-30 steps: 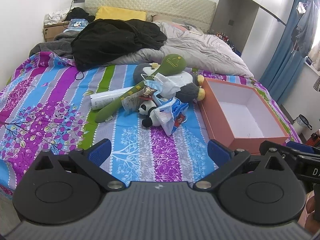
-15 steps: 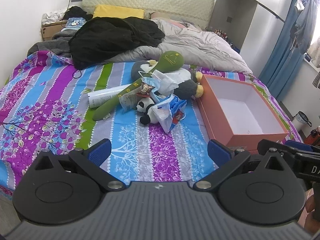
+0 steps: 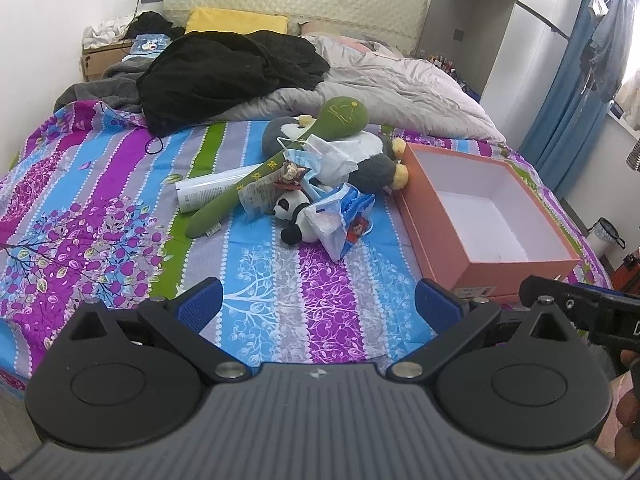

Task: Organize soft objects
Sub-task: 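Move both tools toward the pile of soft items on the bed, then grasp the small panda plush with the left tool while the right tool grasps the blue plastic bag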

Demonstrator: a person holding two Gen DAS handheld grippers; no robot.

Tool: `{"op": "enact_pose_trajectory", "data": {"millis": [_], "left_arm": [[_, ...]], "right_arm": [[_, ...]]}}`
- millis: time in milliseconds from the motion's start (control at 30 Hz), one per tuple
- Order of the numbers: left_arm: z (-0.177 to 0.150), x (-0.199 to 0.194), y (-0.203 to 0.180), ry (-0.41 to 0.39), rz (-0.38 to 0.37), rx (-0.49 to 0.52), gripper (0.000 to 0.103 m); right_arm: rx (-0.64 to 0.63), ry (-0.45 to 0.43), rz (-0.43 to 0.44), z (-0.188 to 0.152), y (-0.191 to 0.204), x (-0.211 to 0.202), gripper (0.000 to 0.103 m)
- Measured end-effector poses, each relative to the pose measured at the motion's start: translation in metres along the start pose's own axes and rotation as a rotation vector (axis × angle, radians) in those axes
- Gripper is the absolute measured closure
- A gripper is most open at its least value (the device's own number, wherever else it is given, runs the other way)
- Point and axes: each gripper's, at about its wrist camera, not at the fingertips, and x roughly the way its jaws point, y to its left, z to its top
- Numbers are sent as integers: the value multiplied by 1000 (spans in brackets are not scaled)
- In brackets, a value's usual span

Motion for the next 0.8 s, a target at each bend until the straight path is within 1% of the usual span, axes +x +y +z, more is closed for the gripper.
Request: {"op": "enact_pose_trajectory", "data": {"millis": [100,200,300,400,467,500,567,667,767,800], "left_arm": [[-2,2,-2,-8,-7,18,0],[-2,2,-3,-18,-1,29,0],[-1,7,0,-8,-12,23,0],[0,14,4,0,-20,13,0],[-1,18,5,0,-27,13,1],[-1,21,6,3,-31,15,1],[-1,28,8,13,-35,10,1],[1,39,13,32,-44,0,1],[4,53,20,43,-54,-17,2],[5,58,22,47,-59,-22,3]], "right_arm": [[12,0,-3,-1,-1,2,0],[4,-18,-13,-2,0,3,0],[2,-31,-13,-4,1,6,0],[38,-9,10,-6,-4,13,0],[54,9,0,-6,-6,18,1],[46,13,-1,-7,-6,20,3],[45,20,4,-7,-5,24,3],[77,25,23,-4,-7,31,4],[87,25,30,3,-7,43,13],[89,29,33,7,-7,49,17]]}}
